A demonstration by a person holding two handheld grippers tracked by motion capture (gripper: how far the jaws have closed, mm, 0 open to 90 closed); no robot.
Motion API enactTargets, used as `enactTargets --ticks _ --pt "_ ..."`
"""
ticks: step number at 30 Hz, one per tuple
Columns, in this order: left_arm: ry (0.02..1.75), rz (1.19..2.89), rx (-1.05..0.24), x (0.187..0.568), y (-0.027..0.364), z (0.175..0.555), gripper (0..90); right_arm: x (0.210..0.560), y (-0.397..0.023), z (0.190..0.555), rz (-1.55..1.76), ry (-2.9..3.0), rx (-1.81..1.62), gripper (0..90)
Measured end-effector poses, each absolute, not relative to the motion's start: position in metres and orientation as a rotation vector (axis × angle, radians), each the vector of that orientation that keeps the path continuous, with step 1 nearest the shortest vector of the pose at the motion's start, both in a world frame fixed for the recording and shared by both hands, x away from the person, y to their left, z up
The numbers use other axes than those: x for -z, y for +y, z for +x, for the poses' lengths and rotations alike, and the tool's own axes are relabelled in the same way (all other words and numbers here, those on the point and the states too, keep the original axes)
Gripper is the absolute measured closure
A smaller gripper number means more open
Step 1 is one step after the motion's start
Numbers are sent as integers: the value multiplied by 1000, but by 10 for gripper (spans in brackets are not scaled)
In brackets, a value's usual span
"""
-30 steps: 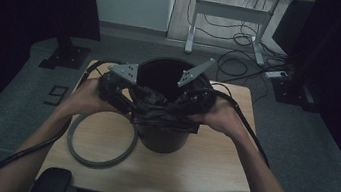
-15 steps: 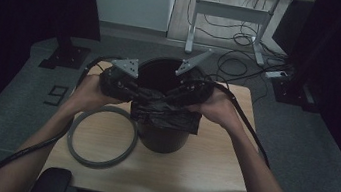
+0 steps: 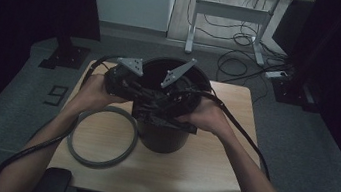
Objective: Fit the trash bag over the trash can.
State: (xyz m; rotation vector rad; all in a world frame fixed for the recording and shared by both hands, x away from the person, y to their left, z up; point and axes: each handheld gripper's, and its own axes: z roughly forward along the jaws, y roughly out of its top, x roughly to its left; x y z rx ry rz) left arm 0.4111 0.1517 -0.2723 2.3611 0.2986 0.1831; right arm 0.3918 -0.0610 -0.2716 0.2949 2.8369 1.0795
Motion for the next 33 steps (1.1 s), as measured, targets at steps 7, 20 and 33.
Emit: enactTargets --ticks 7,20,33 --pt "225 2313 -191 262 172 401 492 268 -66 391 284 2837 -1133 859" --pt "164 2385 -98 274 159 405 630 263 -76 396 352 2772 -1122 890" --pt "248 2376 -206 267 173 405 893 265 -106 399 442 2736 -1092 891"
